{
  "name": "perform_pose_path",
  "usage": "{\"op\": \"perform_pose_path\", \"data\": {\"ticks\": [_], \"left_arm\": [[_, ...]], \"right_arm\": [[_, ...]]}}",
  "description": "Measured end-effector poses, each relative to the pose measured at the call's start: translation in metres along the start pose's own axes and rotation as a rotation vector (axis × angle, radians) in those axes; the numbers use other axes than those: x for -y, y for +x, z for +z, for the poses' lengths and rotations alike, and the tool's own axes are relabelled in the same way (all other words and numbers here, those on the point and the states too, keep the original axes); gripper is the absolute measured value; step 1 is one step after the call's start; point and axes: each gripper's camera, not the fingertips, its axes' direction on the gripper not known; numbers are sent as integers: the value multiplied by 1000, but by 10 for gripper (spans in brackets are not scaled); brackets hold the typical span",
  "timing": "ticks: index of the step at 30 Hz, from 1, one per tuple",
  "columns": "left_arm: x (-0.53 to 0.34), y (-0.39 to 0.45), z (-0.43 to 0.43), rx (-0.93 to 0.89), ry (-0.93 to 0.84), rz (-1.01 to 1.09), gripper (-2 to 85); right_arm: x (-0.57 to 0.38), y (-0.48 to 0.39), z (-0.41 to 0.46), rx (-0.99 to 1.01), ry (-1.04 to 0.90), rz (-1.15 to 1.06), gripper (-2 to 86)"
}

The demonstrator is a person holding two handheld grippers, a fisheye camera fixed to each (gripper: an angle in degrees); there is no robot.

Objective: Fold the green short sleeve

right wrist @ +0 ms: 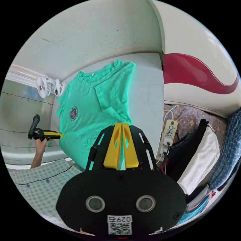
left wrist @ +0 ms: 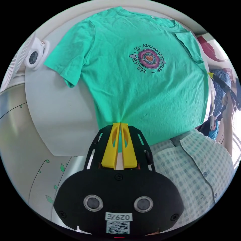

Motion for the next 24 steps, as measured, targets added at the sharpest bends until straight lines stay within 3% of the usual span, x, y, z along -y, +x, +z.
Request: {"op": "perform_pose_path", "data": {"ticks": [5,11,17,21,24], "left_arm": [[-4,-14,-4,-7,2,-8,-10],[-8,-32,-9,-1,-12,7,-10],[-20,-59,-15,-10,20,-10,-10],[-29,-84,-19,-42,43,-30,-10],[-39,-107,-22,-84,83,-22,-10]], "right_arm": [[-1,-15,-8,-4,73,-14,-4],[7,-20,57,-15,-210,-29,-5],[-3,-34,48,40,-57,-50,-5],[12,-36,99,-15,-221,1,-5],[13,-48,103,-31,-236,43,-4]]}}
